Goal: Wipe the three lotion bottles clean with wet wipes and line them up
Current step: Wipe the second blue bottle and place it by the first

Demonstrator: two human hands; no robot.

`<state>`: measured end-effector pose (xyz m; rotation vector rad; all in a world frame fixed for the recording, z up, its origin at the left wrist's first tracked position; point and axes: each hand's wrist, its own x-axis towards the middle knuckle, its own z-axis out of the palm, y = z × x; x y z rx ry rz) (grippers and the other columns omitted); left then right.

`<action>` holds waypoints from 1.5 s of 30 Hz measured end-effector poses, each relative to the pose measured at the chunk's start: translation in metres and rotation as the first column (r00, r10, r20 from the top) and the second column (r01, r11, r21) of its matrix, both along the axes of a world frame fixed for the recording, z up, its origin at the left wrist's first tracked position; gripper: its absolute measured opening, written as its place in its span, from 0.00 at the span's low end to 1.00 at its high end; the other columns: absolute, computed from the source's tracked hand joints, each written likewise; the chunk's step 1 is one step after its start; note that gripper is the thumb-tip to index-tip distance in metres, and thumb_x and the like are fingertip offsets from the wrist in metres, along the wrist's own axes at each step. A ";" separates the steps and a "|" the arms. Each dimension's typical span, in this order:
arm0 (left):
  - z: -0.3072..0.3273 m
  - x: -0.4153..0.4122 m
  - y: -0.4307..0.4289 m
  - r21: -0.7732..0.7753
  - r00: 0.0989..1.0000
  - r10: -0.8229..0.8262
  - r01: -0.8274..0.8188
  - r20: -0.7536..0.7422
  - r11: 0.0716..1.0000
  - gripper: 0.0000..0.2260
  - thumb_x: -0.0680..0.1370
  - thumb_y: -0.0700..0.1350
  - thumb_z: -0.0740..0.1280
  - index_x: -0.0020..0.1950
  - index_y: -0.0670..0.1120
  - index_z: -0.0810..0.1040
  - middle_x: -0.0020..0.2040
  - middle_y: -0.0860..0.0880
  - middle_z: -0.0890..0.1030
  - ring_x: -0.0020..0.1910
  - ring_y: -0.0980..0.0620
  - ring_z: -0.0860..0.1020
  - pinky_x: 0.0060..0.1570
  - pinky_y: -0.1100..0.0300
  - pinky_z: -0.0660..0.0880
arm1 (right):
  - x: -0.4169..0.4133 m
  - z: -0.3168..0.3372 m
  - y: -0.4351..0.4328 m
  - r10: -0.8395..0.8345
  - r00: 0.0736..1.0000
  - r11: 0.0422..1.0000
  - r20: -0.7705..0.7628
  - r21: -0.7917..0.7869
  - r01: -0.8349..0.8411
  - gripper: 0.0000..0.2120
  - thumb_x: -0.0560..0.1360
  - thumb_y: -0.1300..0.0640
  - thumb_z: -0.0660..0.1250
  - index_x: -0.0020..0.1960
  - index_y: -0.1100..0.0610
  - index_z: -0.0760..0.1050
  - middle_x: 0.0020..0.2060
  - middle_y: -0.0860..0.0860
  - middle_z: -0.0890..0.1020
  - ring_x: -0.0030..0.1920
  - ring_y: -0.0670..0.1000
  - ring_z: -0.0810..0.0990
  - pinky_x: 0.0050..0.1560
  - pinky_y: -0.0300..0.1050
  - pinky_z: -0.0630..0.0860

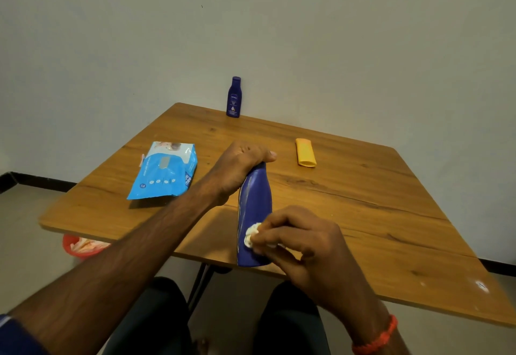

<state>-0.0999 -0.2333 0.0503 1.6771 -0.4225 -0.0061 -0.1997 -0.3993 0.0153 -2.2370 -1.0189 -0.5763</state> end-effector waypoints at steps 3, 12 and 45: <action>-0.004 0.004 -0.001 0.030 1.000 0.004 -0.004 -0.019 1.000 0.14 0.74 0.52 0.65 0.28 0.52 0.76 0.28 0.50 0.74 0.29 0.54 0.72 0.41 0.57 0.71 | -0.004 -0.005 -0.008 0.072 0.986 0.996 -0.153 0.061 -0.063 0.09 0.74 0.52 0.71 0.51 0.54 0.85 0.49 0.46 0.83 0.51 0.43 0.81 0.48 0.38 0.79; -0.007 0.000 -0.006 -0.184 0.991 -0.082 0.061 -0.107 0.981 0.07 0.69 0.51 0.69 0.32 0.51 0.79 0.31 0.48 0.77 0.31 0.51 0.75 0.41 0.54 0.74 | 0.033 0.013 0.002 -0.133 0.990 0.959 0.054 0.261 0.114 0.08 0.72 0.59 0.74 0.52 0.57 0.84 0.47 0.49 0.84 0.48 0.43 0.81 0.47 0.38 0.79; 0.000 -0.016 -0.015 -0.462 0.898 -0.295 0.121 -0.327 0.879 0.32 0.78 0.69 0.47 0.33 0.43 0.69 0.25 0.50 0.70 0.25 0.54 0.67 0.29 0.63 0.67 | 0.020 0.020 0.012 -0.110 0.994 0.972 -0.021 0.205 0.112 0.08 0.72 0.58 0.75 0.51 0.56 0.85 0.45 0.48 0.83 0.45 0.42 0.80 0.44 0.32 0.75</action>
